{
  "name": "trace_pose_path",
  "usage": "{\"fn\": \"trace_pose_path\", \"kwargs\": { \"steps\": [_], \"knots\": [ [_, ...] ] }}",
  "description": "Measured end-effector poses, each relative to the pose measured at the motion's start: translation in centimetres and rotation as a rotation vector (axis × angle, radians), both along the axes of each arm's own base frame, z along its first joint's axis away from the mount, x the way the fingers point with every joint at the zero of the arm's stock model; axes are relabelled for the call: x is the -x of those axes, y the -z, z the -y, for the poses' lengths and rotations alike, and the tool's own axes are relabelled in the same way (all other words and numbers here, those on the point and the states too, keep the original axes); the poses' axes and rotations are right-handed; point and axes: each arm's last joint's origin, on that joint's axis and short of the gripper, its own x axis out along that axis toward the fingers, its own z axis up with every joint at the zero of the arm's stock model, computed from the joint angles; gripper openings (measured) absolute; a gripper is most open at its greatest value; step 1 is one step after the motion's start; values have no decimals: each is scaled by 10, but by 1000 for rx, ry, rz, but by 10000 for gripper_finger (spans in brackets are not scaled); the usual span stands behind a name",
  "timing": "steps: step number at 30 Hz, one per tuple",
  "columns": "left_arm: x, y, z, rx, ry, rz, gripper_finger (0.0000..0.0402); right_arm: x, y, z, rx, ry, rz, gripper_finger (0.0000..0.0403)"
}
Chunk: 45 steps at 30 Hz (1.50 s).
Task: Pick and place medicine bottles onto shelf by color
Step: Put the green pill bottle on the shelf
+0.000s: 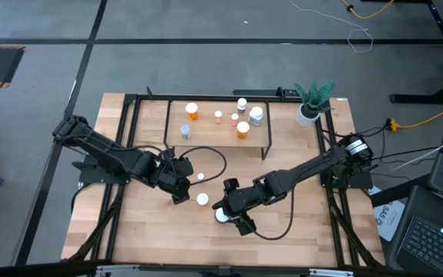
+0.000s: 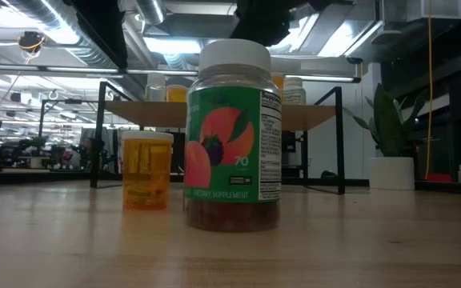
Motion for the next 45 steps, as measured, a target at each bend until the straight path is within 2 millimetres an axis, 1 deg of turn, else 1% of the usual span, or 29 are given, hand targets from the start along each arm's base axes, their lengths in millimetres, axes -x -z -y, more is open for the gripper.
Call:
{"fn": "trace_pose_path", "kwargs": {
  "steps": [3,7,12,17,20,26,28,31,33,40,45],
  "knots": [
    [0,0,0,0,0,0,204,-1,5,-2,1,-1,-10,314],
    [0,0,0,0,0,0,204,-6,18,-5,2,16,-29,314],
    [0,0,0,1,0,4,204,-10,29,-7,8,21,-46,314],
    [0,0,0,1,0,4,204,-11,31,-7,-7,41,-50,311],
    [0,0,0,0,-1,5,204,-11,31,-7,-7,40,-50,295],
    [0,0,0,-1,-2,6,204,-12,31,-6,-5,49,-48,232],
    [0,0,0,-2,-2,6,204,-12,29,-5,17,63,-54,232],
    [0,0,0,-2,-2,6,204,-11,24,-2,69,90,-79,232],
    [0,0,0,-2,-2,6,204,-9,16,0,122,113,-114,232],
    [0,0,0,-12,-7,10,204,0,-23,9,337,203,-205,232],
    [0,0,-1,-17,-9,10,204,11,-51,14,390,225,-294,232]
  ]
}}
